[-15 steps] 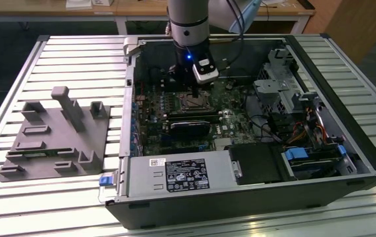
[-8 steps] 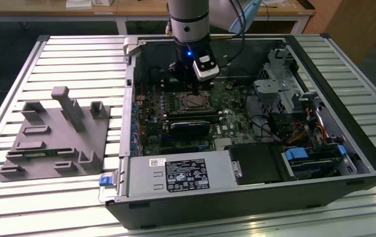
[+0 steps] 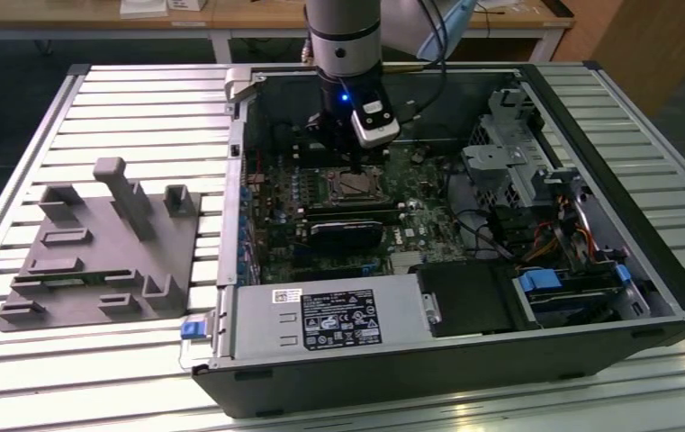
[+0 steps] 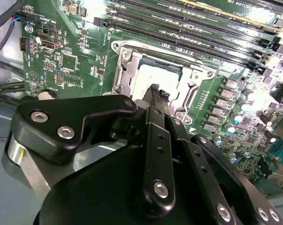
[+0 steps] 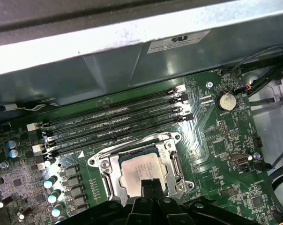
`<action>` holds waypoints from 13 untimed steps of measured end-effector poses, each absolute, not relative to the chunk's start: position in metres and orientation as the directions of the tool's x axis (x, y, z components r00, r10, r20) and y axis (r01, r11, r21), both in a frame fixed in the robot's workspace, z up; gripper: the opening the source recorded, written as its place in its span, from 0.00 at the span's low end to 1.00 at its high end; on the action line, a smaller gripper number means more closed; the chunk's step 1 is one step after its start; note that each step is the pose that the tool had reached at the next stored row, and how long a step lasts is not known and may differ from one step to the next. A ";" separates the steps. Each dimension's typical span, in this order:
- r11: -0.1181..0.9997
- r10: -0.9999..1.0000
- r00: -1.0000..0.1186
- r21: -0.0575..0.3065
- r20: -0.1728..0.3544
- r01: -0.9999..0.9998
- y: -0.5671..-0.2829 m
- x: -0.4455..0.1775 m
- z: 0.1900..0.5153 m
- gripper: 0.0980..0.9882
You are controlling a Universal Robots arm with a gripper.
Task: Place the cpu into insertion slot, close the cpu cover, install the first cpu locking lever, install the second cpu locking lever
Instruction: 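Install the second cpu locking lever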
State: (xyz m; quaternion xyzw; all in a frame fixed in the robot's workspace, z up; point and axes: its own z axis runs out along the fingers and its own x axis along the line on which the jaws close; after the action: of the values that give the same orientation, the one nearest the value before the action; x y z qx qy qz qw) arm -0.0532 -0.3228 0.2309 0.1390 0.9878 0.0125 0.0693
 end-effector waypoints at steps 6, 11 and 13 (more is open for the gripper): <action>0.961 0.276 -0.952 0.044 -0.133 0.273 -0.326 -0.053 0.231 0.01; 0.961 0.276 -0.952 0.044 -0.133 0.273 -0.331 -0.053 0.231 0.01; 0.961 0.276 -0.952 0.044 -0.133 0.273 -0.333 -0.053 0.231 0.01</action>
State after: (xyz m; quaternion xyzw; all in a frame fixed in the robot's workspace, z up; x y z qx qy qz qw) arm -0.0532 -0.3334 0.2309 0.1390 0.9878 0.0126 0.0693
